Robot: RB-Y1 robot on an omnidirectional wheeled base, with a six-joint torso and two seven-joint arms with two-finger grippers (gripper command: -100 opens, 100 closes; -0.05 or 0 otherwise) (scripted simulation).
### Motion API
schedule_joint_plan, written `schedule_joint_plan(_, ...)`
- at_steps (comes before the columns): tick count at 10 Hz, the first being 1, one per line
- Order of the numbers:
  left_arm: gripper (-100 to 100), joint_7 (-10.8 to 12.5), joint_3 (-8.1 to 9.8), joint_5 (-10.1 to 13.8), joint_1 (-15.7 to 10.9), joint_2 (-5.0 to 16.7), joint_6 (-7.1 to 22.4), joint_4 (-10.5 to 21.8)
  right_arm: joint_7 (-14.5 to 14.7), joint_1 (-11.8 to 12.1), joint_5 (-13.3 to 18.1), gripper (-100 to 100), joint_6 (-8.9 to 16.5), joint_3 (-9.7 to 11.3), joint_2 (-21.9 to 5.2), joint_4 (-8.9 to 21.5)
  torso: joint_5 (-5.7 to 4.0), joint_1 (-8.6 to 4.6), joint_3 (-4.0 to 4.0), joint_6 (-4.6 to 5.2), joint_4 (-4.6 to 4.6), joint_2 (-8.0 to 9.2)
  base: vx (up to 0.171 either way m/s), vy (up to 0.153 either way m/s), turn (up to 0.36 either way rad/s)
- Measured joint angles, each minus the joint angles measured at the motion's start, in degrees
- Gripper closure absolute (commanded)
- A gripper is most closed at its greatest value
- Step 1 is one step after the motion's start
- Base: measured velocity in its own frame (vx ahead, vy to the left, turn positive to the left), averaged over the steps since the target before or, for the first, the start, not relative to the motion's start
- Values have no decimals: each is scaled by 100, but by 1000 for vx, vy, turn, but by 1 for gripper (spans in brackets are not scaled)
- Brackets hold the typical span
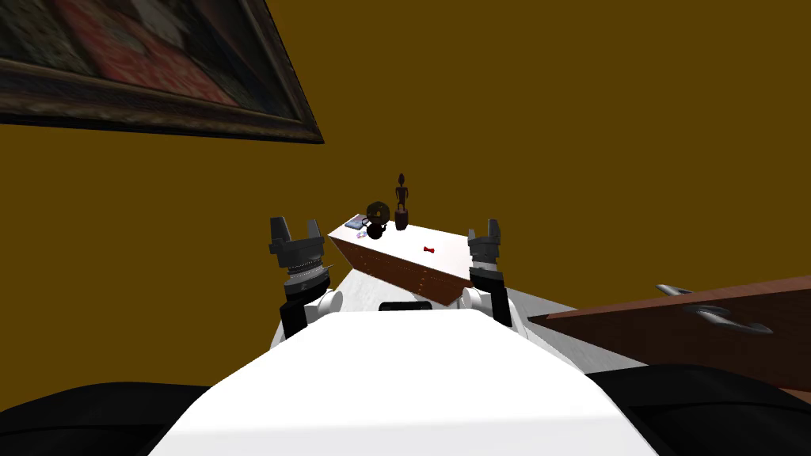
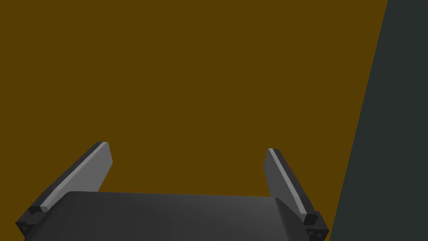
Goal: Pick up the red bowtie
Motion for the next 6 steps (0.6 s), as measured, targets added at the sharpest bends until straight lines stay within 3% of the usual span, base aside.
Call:
schedule_joint_plan(3,0,0,0,0,0,0,0,0,12,45,148,-100,-99,61,-451,64,-5,-22,5,1,2,8,-18,-57,-29)
schedule_joint_plan(6,0,0,1,0,0,1,0,0,71,100,501,-100,-276,232,-954,226,-8,-36,3,0,1,6,-13,-78,-10)
